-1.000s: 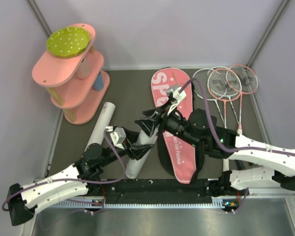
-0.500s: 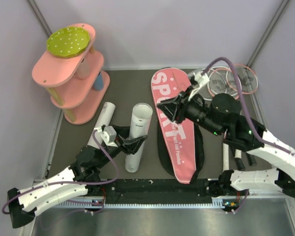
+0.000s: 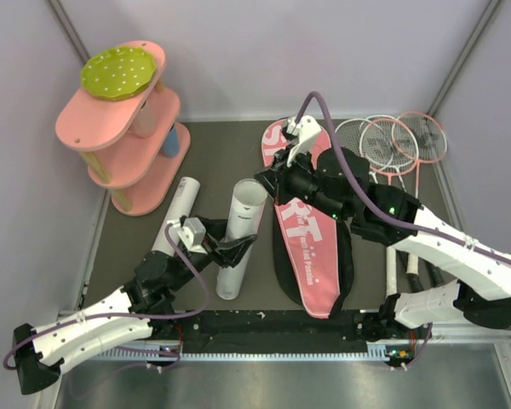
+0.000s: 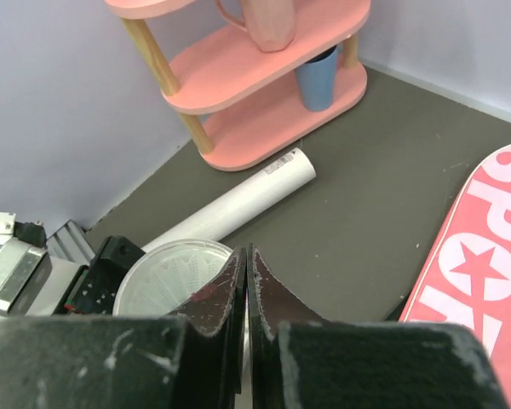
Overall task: Pack up the badminton gear
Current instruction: Close the lid on the shuttle tube, then place the shuttle tube at the center of the board.
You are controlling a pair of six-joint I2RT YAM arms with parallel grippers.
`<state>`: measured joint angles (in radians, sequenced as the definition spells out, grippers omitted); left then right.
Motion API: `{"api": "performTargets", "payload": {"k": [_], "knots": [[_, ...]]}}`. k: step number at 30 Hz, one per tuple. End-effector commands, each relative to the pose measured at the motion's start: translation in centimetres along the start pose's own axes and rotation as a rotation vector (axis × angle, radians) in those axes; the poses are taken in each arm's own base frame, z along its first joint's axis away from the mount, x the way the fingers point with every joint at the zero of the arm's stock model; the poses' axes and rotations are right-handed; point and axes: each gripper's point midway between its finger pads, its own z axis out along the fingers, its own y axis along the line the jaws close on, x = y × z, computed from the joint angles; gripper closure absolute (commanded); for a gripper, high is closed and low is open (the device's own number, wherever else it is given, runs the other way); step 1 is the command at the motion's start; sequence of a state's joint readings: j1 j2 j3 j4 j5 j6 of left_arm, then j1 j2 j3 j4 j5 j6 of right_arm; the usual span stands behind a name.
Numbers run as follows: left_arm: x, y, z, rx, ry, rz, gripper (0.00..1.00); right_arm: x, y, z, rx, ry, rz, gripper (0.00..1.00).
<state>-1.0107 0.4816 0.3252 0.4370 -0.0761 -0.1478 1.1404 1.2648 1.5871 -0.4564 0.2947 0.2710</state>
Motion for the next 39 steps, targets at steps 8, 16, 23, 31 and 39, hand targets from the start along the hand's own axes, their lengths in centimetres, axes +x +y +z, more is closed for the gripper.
{"api": "performTargets", "payload": {"k": [8,16,23,31,39], "knots": [[-5.0,-1.4,0.8,0.055,-0.130,0.003,1.00,10.7,2.3,1.5,0.018,0.145,0.085,1.00],[-4.7,-1.2,0.9,0.041,-0.126,-0.006,1.00,1.8,-0.5,-0.3,0.096,-0.027,0.075,1.00],[-2.4,2.0,0.4,-0.128,-0.057,-0.011,1.00,-2.9,-6.4,-4.4,0.247,-0.170,0.086,0.99],[3.6,11.3,1.2,-0.553,0.479,0.315,0.93,7.6,-16.6,-4.7,0.422,0.097,0.143,0.84],[12.5,20.4,0.1,-0.718,0.851,0.367,0.89,18.5,-22.3,-4.4,0.454,0.419,0.288,0.68]]}}
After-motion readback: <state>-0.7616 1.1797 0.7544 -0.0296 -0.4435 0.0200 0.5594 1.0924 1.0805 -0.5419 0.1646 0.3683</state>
